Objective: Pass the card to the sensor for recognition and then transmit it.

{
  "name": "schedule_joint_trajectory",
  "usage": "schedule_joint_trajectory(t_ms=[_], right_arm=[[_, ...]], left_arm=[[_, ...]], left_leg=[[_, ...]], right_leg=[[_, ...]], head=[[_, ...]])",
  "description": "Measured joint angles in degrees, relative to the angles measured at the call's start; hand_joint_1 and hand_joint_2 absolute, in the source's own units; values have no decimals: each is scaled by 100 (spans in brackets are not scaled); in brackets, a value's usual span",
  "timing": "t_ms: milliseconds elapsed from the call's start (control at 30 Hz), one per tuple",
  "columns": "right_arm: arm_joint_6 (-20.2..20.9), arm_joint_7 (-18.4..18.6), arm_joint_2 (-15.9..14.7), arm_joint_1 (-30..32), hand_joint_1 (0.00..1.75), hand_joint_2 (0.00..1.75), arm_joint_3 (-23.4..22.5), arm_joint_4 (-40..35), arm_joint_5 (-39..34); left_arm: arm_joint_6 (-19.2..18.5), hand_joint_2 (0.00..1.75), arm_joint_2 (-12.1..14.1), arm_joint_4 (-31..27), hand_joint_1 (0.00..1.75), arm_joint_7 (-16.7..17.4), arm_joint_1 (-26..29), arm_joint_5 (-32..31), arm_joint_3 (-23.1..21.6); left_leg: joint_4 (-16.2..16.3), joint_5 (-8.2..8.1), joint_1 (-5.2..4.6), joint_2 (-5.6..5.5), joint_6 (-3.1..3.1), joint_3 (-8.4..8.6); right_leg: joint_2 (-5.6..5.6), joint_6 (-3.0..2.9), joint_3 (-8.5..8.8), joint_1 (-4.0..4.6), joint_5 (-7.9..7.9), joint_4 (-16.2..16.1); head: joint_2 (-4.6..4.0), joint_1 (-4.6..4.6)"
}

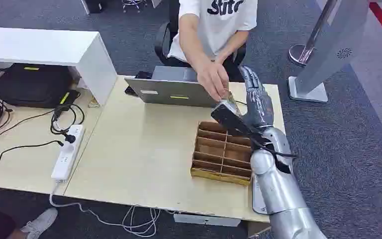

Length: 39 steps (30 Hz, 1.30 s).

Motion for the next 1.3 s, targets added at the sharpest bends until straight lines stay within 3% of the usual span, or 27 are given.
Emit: schedule_joint_trajectory(t_ms=[67, 167, 267, 500, 567, 700, 1000, 1300], right_arm=[[-55, 231, 81, -135, 133, 175, 196, 26, 209], [-138, 624, 184, -342, 131, 175, 473, 79, 537], [-138, 949, 254, -480, 140, 175, 722, 98, 755], [-134, 1039, 304, -522, 150, 175, 938, 98, 724], [-134, 1009, 306, -522, 150, 175, 943, 85, 674], [-129, 936, 308, -521, 175, 175, 958, 29, 608], [54, 676, 339, -315, 175, 175, 1173, -324, -67], [557, -87, 354, 622, 175, 175, 1220, -1314, -113]], left_arm=[[-20, 175, 7, 0, 0, -18, -17, 0, -59], [-46, 175, 9, 7, 0, -61, -43, 2, -129], [-96, 175, 11, 11, 0, -101, -71, 2, -164], [-114, 175, 11, 20, 0, -118, -77, -2, -171], [-114, 175, 13, 37, 0, -120, -78, -2, -173], [-114, 175, 13, 44, 0, -158, -88, -11, -199], [-98, 175, 15, 46, 0, -129, -104, 17, -256], [2, 175, 9, 92, 0, 151, -88, 162, -256]], left_leg=[[0, 0, 1, 1, 0, 0], [0, 0, 1, 0, -1, 0], [0, 0, 2, 0, -1, 0], [0, 0, 1, 0, -1, -1], [0, 0, 1, 0, -1, -1], [0, 0, 1, -1, -1, -1], [0, 0, 6, 0, -1, -1], [0, -3, 5, -3, -3, -4]], right_leg=[[1, 0, 0, 1, 0, 0], [0, 0, -1, 1, 0, 0], [0, 0, -2, 1, 0, 0], [1, 0, -2, 1, 0, 0], [1, 0, -2, 1, 0, 0], [1, 0, -3, 1, 0, 0], [2, -1, -3, 4, 0, 0], [-1, -1, -3, 3, -3, -2]], head=[[0, 0], [0, 2], [0, 2], [0, 2], [0, 2], [0, 0], [0, 2], [0, 2]])
